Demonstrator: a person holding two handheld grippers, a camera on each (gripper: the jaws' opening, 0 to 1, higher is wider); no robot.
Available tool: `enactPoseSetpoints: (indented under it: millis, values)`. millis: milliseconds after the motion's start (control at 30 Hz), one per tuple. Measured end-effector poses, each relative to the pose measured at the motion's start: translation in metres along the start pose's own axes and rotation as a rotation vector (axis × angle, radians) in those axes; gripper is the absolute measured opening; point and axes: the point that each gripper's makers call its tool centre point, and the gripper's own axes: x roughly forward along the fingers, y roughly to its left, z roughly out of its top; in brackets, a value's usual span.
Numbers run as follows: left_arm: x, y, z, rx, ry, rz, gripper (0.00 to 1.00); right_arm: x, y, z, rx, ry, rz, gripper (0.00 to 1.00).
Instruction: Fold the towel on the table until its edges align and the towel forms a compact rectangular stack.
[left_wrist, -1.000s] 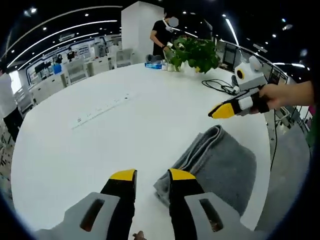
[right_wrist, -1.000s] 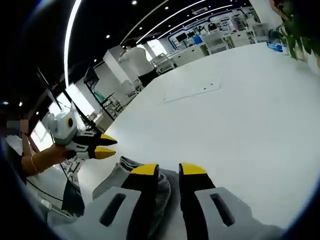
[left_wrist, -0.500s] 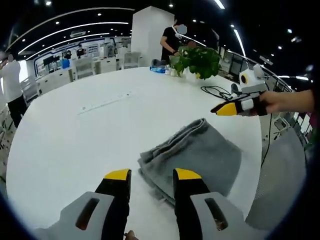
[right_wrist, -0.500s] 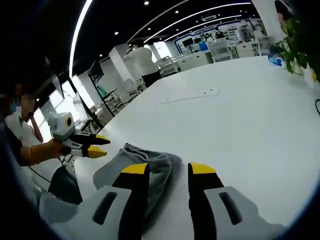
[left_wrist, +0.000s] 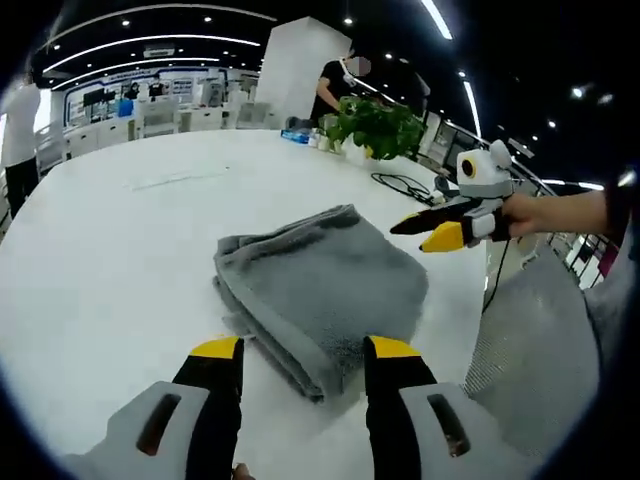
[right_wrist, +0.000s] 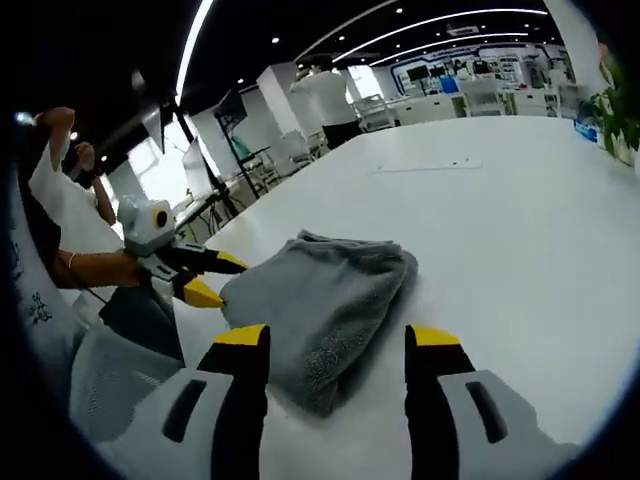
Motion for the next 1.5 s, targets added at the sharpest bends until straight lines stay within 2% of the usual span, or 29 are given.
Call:
enactPoseSetpoints:
  millis: [267,333,400,433,600,900,1133,1500]
  values:
    - [0.009,-0.017,-0.020,0.050,0.071,-0.035,0.48,0.007,0.022,-0.033,-0.093,0.096,0.035,0.55]
    - [0.013,-0.018,-0.023,0.054,0.081,-0.036,0.46,0.009,0.019,-0.040,-0.130,0.128,0.009,0.54]
    - [0.016,-0.019,-0.025,0.054,0.089,-0.037,0.43,0.010,0.012,-0.044,-0.217,0.158,-0.035,0.52]
    - [0.018,-0.019,-0.026,0.054,0.093,-0.037,0.41,0.011,0.014,-0.044,-0.218,0.160,-0.031,0.51]
    - [0.023,-0.016,-0.027,0.063,0.108,-0.033,0.37,0.014,0.015,-0.041,-0.225,0.152,-0.023,0.44]
    - [0.030,-0.006,-0.021,0.061,0.109,-0.042,0.34,0.021,0.011,-0.033,-0.240,0.161,-0.018,0.43]
    - [0.042,0.002,-0.011,0.061,0.107,-0.039,0.34,0.027,-0.004,-0.023,-0.226,0.151,-0.034,0.42]
    - [0.066,0.023,0.011,0.076,0.112,-0.014,0.32,0.042,-0.039,-0.004,-0.165,0.116,-0.107,0.40]
